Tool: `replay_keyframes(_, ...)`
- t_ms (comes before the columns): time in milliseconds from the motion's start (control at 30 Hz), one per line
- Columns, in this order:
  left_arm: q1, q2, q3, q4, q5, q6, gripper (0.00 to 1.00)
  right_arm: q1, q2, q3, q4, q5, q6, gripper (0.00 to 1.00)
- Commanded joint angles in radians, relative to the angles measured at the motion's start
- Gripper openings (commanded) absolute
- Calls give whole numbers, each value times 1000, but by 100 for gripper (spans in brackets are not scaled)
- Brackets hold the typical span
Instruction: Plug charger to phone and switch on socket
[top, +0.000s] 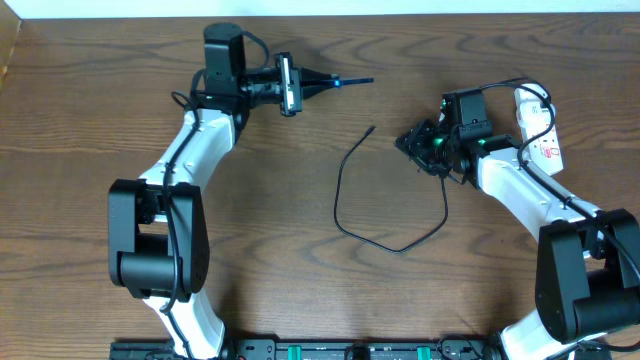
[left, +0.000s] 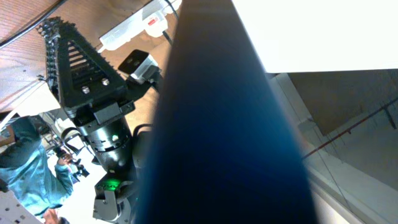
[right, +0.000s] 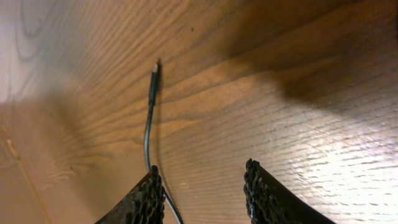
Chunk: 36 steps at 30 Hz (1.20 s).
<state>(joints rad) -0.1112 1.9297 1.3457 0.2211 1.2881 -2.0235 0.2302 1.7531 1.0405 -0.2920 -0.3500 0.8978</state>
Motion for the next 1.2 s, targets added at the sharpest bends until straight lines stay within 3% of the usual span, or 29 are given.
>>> replay_keyframes(0,31,-47,10,29,83,-64,7,-8,-10,5,-16,9,-50,41)
replay_keyframes(267,48,-48,10,142,206,-64,7,-8,-10,5,-19,11,-50,40)
replay_keyframes(667,48,-48,10,319,253,-58,7,-8,-10,5,-16,11,-50,42)
replay_keyframes(1167,48,-48,10,325,257,-64,7,-8,-10,5,-14,11,-50,44)
